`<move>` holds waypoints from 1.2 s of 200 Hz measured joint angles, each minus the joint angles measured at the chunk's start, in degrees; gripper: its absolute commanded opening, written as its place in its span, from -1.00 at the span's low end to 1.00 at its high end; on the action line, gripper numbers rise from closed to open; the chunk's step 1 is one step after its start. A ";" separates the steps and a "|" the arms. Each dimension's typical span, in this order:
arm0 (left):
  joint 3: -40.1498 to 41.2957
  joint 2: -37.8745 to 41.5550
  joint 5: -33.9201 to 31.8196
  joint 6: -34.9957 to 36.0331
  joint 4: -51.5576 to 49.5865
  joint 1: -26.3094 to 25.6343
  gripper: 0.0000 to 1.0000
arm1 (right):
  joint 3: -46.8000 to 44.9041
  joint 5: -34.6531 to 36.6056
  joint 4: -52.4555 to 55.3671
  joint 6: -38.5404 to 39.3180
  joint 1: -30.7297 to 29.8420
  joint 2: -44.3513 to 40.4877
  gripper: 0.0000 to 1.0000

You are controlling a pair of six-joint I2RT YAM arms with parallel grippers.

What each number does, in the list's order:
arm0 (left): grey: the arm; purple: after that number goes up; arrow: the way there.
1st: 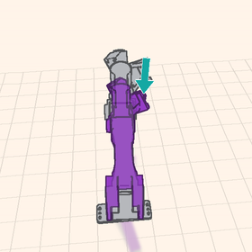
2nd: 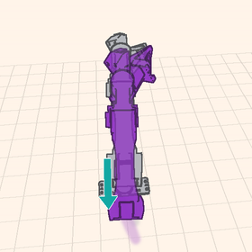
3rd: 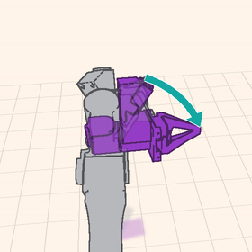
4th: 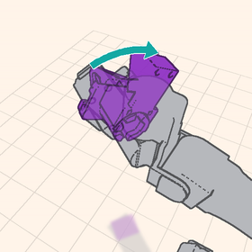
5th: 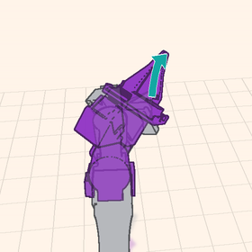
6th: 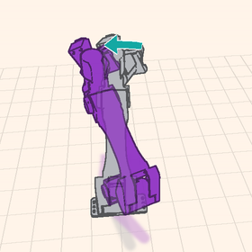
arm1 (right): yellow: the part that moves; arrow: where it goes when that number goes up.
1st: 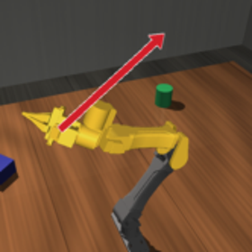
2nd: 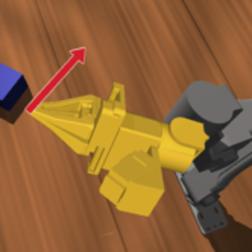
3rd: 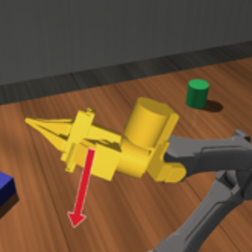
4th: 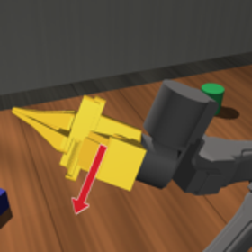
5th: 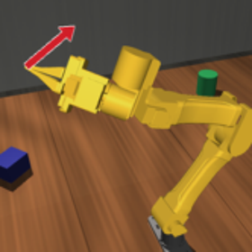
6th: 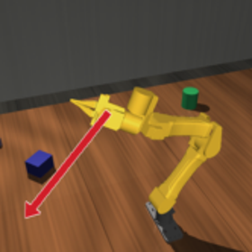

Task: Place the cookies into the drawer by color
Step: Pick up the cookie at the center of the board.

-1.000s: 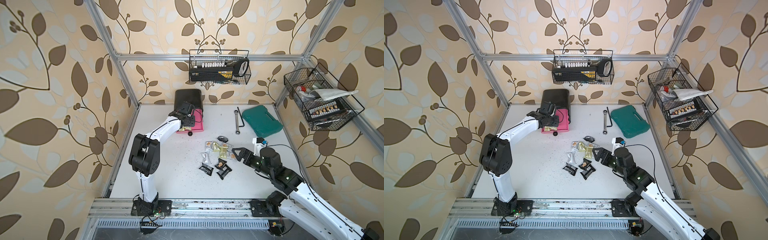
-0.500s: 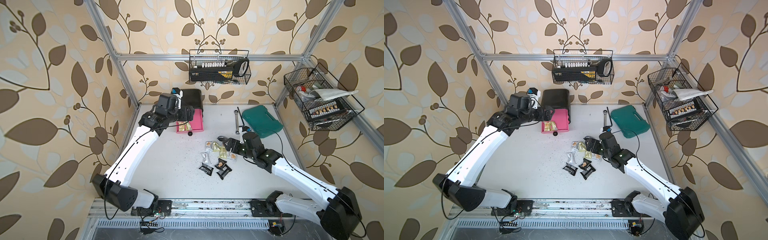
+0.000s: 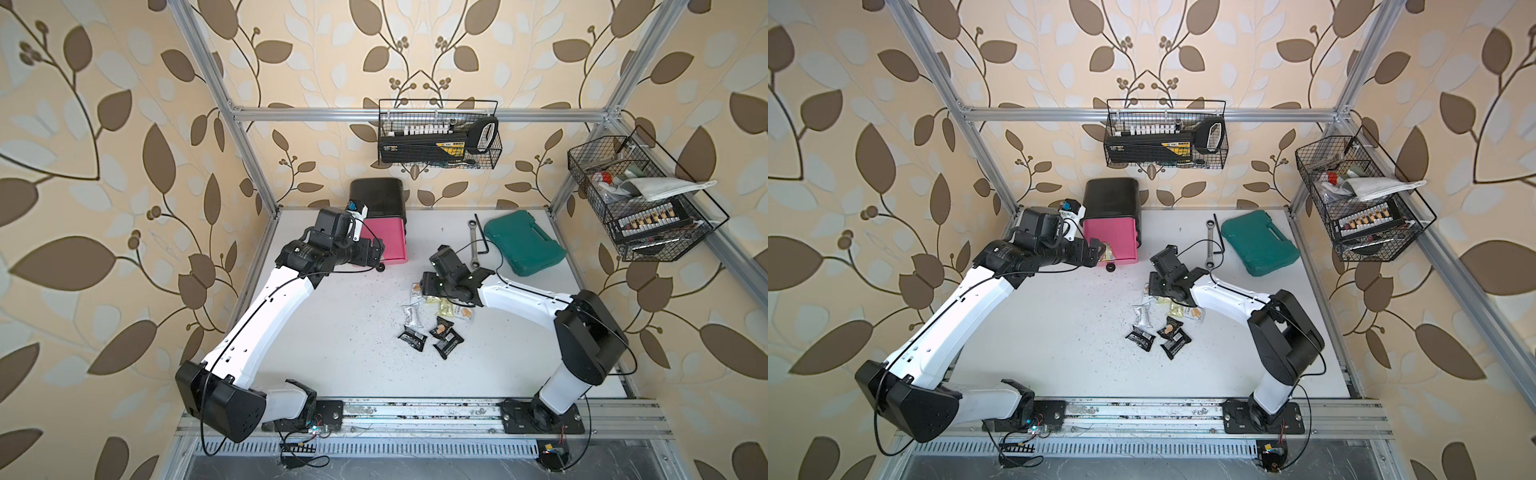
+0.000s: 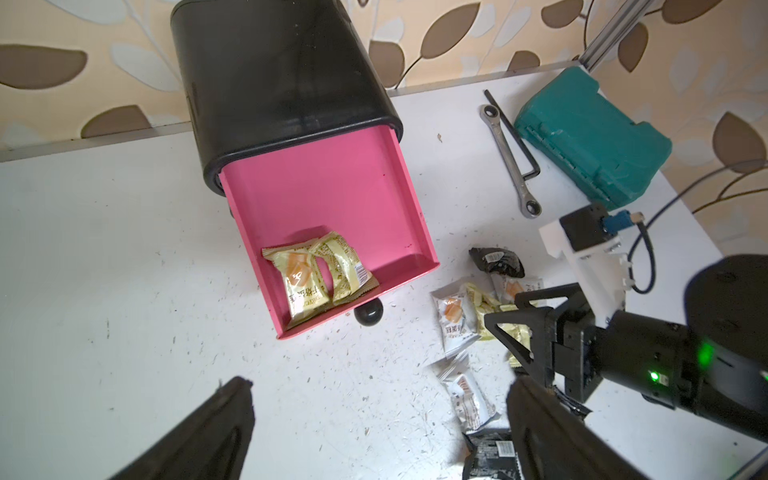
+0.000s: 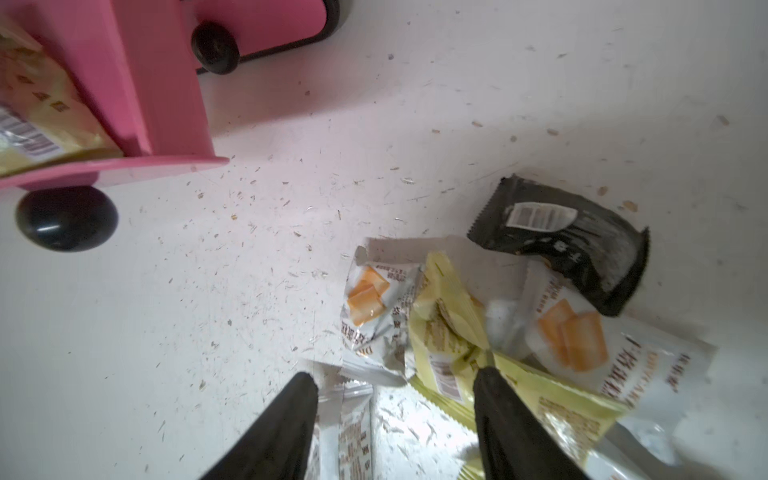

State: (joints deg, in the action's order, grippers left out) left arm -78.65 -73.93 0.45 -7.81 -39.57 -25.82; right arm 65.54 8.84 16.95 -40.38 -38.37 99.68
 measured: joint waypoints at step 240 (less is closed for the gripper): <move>6.47 5.42 -6.38 2.86 3.78 0.02 0.97 | 4.46 8.11 1.27 4.96 -6.36 -5.62 -0.72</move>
State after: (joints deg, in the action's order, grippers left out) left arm -72.18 -68.51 -5.93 -4.95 -35.79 -25.80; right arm 70.00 16.95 18.22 -35.42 -44.73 94.06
